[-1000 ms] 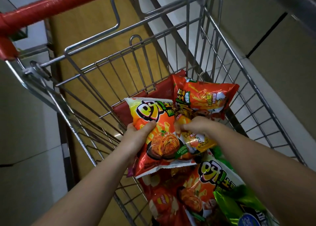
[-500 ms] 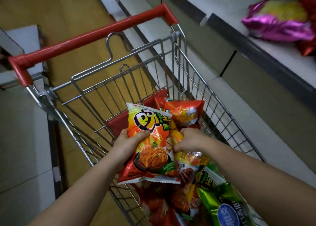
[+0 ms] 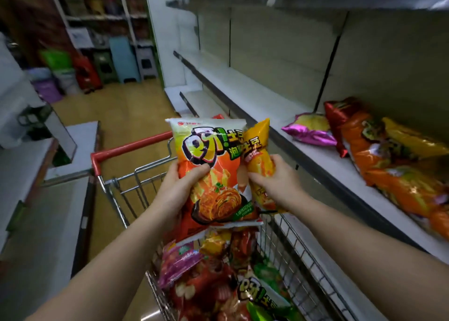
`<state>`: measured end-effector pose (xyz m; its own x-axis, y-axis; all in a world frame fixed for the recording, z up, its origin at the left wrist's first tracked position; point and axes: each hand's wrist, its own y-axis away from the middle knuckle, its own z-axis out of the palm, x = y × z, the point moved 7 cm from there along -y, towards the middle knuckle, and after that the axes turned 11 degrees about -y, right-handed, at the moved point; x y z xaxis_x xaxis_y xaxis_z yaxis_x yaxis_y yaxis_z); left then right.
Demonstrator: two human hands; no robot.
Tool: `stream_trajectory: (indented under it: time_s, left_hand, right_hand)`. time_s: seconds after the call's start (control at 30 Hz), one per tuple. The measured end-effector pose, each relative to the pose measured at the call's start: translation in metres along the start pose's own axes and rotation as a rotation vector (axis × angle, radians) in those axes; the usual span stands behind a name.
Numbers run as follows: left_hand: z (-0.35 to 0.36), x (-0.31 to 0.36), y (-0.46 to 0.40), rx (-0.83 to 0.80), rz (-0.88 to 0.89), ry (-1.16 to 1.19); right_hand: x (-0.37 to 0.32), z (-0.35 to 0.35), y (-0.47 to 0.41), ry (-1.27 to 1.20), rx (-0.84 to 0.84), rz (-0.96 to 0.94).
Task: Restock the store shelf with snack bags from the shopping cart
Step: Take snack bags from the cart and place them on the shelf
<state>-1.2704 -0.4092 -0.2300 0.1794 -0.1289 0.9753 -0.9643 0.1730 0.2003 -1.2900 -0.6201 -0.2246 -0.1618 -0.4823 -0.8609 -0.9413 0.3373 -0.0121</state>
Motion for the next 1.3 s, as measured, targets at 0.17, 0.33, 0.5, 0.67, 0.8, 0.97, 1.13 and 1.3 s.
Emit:
stream_trajectory:
  time_s: [0.17, 0.33, 0.5, 0.67, 0.8, 0.97, 1.13, 1.3]
  left_hand:
    - [-0.009, 0.052, 0.019, 0.032, 0.151, 0.082]
    - [-0.016, 0.100, 0.026, -0.005, 0.298, 0.129]
    - [-0.013, 0.145, 0.023, -0.097, 0.386, 0.149]
    - [0.004, 0.191, 0.014, -0.208, 0.450, 0.149]
    - [0.028, 0.221, 0.003, -0.286, 0.465, 0.188]
    - [0.078, 0.246, 0.002, -0.462, 0.451, 0.248]
    - [0.137, 0.268, 0.016, -0.655, 0.419, 0.253]
    - [0.196, 0.291, 0.046, -0.829, 0.436, 0.225]
  right_hand:
    - [-0.052, -0.053, 0.018, -0.165, 0.122, -0.129]
    - [-0.098, -0.097, 0.037, -0.239, 0.219, -0.232]
    - [-0.135, -0.130, 0.044, -0.203, 0.310, -0.275]
    - [-0.166, -0.163, 0.053, -0.175, 0.433, -0.311]
    - [-0.182, -0.196, 0.063, -0.098, 0.559, -0.287]
    - [-0.187, -0.241, 0.086, -0.053, 0.664, -0.205]
    - [-0.185, -0.292, 0.124, -0.018, 0.813, -0.153]
    - [-0.179, -0.335, 0.170, -0.040, 0.941, -0.092]
